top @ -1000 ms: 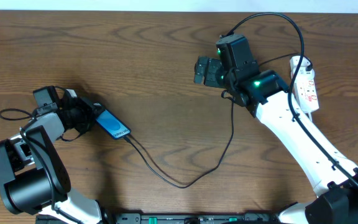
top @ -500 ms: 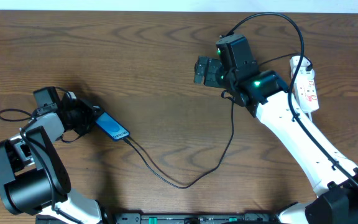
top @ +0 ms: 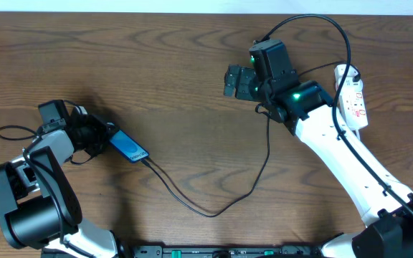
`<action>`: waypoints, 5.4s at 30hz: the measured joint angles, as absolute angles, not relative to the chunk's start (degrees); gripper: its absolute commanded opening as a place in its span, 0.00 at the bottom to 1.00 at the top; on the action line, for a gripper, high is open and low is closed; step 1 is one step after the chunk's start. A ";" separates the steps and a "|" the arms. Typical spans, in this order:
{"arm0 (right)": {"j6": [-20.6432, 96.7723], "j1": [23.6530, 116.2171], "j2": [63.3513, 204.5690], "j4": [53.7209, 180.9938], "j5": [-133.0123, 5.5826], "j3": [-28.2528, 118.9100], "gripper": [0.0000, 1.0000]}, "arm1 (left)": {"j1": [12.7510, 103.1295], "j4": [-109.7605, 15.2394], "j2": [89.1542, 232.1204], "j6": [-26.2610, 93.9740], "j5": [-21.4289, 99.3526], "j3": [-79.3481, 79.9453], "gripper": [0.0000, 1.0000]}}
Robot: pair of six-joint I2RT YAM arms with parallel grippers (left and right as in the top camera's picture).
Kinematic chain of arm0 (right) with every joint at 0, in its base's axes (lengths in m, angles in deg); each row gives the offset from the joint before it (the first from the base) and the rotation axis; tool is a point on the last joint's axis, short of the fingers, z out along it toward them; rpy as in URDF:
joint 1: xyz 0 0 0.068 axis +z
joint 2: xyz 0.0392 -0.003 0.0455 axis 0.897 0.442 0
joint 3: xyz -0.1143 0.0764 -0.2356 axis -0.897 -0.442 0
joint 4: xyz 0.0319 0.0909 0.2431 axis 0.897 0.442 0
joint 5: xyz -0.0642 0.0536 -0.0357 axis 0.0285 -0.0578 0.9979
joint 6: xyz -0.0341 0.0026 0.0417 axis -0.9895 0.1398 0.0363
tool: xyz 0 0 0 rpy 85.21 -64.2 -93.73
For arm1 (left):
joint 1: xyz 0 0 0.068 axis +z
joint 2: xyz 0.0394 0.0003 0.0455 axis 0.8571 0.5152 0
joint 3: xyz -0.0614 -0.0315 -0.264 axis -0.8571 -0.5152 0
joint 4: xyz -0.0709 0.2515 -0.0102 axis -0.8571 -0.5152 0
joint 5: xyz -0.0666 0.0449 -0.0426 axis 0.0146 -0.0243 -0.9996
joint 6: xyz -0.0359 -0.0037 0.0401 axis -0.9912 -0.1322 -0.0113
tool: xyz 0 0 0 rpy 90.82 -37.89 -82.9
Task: Plug charger to phone and switch on socket
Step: 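Lay the blue phone flat on the table with the left gripper, then open the left gripper and lift it up off the phone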
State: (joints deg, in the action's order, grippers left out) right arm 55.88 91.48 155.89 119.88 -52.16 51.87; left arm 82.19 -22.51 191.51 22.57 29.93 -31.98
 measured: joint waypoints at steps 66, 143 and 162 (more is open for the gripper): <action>55.88 91.48 155.89 119.88 -52.14 51.87 0.99 | 82.08 -27.88 188.71 22.28 30.96 -30.00 0.83; 55.90 91.48 155.89 119.90 -52.16 51.87 0.99 | 82.08 -38.64 187.03 20.58 40.01 -28.12 0.91; 55.57 91.48 155.89 119.95 -52.16 51.87 0.99 | 82.02 -40.67 186.70 20.62 42.52 -27.94 0.91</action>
State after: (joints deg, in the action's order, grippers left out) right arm 55.57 91.48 155.89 119.95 -52.16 51.87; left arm 82.02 -40.67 186.70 20.62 42.52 -27.94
